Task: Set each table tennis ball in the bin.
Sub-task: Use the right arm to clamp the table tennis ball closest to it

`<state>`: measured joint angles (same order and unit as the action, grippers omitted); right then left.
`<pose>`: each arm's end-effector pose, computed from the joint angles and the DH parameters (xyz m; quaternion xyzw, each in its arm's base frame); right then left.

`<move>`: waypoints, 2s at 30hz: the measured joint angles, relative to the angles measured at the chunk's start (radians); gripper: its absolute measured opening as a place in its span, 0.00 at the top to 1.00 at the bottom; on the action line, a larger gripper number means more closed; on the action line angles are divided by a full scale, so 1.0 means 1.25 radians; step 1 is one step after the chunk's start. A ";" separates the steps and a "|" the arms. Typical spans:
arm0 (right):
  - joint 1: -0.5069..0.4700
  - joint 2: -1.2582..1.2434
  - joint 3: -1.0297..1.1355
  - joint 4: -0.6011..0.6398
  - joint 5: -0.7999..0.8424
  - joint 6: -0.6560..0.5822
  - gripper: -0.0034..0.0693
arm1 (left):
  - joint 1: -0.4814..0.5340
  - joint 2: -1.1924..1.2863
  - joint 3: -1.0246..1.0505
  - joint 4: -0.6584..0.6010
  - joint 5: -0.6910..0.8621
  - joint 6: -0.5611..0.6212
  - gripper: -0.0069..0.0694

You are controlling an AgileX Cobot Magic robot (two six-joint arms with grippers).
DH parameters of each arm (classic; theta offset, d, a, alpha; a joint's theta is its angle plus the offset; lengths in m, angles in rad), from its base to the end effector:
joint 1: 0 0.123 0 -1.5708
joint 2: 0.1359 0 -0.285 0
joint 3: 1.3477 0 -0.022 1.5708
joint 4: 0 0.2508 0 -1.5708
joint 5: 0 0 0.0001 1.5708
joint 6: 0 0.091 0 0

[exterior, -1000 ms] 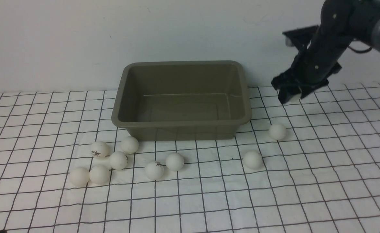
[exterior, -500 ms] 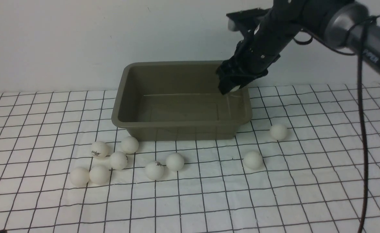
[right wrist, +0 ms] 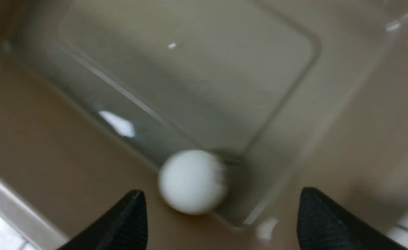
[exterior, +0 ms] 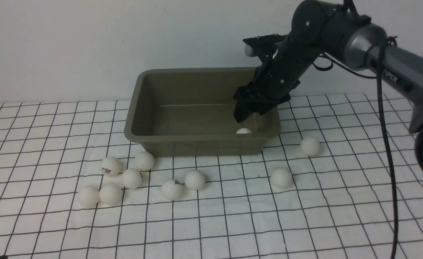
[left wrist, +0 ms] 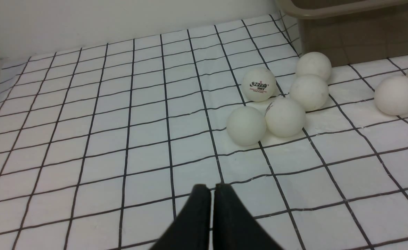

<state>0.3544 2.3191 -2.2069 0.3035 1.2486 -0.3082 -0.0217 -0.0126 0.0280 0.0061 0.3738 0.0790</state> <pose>0.4584 0.1971 0.2363 -0.2933 0.9329 0.1522 0.1429 0.0526 -0.0009 0.1708 0.0422 0.8043 0.0196 0.5924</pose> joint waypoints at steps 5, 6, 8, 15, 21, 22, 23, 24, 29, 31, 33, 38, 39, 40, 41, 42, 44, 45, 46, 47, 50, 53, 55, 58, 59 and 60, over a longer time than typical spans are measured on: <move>-0.045 -0.077 -0.008 -0.092 0.001 0.020 0.23 | 0.000 0.000 0.000 0.000 0.000 0.000 0.92; -0.064 -0.098 -0.004 -0.106 0.001 0.031 0.23 | 0.000 0.000 0.000 0.000 0.000 0.000 0.92; -0.098 -0.131 0.020 -0.113 0.000 0.045 0.23 | 0.000 0.000 0.000 0.000 0.000 0.000 0.92; -0.192 -0.161 0.197 -0.088 -0.001 0.049 0.23 | 0.000 0.000 0.000 0.000 0.000 0.000 0.92; -0.170 -0.136 0.255 -0.062 -0.003 0.041 0.23 | 0.000 0.000 0.000 0.000 0.000 0.000 0.92; -0.163 -0.125 0.255 -0.061 -0.005 0.041 0.23 | 0.000 0.000 0.000 0.000 0.000 0.000 0.92; -0.156 -0.115 0.255 -0.060 -0.009 0.041 0.23 | 0.000 0.000 0.000 0.000 0.000 0.000 0.92; -0.150 -0.106 0.255 -0.060 -0.014 0.040 0.23 | 0.000 0.000 0.000 0.000 0.000 0.000 0.92; -0.128 -0.076 0.256 -0.074 -0.037 0.040 0.23 | 0.000 0.000 0.000 0.000 0.000 0.000 0.92; -0.125 -0.070 0.256 -0.080 -0.042 0.040 0.23 | 0.000 0.000 0.000 0.000 0.000 0.000 0.92; -0.122 -0.063 0.256 -0.086 -0.046 0.040 0.23 | 0.000 0.000 0.000 0.000 0.000 0.000 0.92; -0.121 -0.042 0.256 -0.101 -0.059 0.041 0.23 | 0.000 0.000 0.000 0.000 0.000 0.000 0.92; -0.121 -0.037 0.256 -0.103 -0.061 0.041 0.23 | 0.000 0.000 0.000 0.000 0.000 0.000 0.92; -0.121 -0.034 0.256 -0.105 -0.064 0.041 0.23 | 0.000 0.000 0.000 0.000 0.000 0.000 0.92; -0.121 -0.031 0.256 -0.107 -0.066 0.041 0.23 | 0.000 0.000 0.000 0.000 0.000 0.000 0.92; -0.121 -0.028 0.256 -0.109 -0.066 0.041 0.23 | 0.000 0.000 0.000 0.000 0.000 0.000 0.92; -0.121 -0.022 0.256 -0.112 -0.070 0.043 0.23 | 0.000 0.000 0.000 0.000 0.000 0.000 0.92; -0.121 -0.018 0.256 -0.113 -0.071 0.043 0.23 | 0.000 0.000 0.000 0.000 0.000 0.000 0.92; -0.121 -0.014 0.256 -0.115 -0.073 0.043 0.23 | 0.000 0.000 0.000 0.000 0.000 0.000 0.92; -0.121 -0.009 0.256 -0.115 -0.075 0.043 0.23 | 0.000 0.000 0.000 0.000 0.000 0.000 0.92; -0.121 0.002 0.256 -0.118 -0.077 0.044 0.25 | 0.000 0.000 0.000 0.000 0.000 0.000 0.92; -0.121 0.008 0.252 -0.121 -0.077 0.050 0.31 | 0.000 0.000 0.000 0.000 0.000 0.000 0.92; -0.121 0.009 0.249 -0.125 -0.075 0.056 0.36 | 0.000 0.000 0.000 0.000 0.000 0.000 0.92; -0.121 0.010 0.234 -0.137 -0.047 0.061 0.47 | 0.000 0.000 0.000 0.000 0.000 0.000 0.92; -0.121 0.011 0.218 -0.146 -0.033 0.062 0.47 | 0.000 0.000 0.000 0.000 0.000 0.000 0.92; -0.121 0.012 0.184 -0.157 -0.019 0.062 0.47 | 0.000 0.000 0.000 0.000 0.000 0.000 0.92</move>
<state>0.2035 2.3338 -1.9765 0.1068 1.2243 -0.2310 -0.0217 -0.0126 0.0280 0.0061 0.3738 0.0790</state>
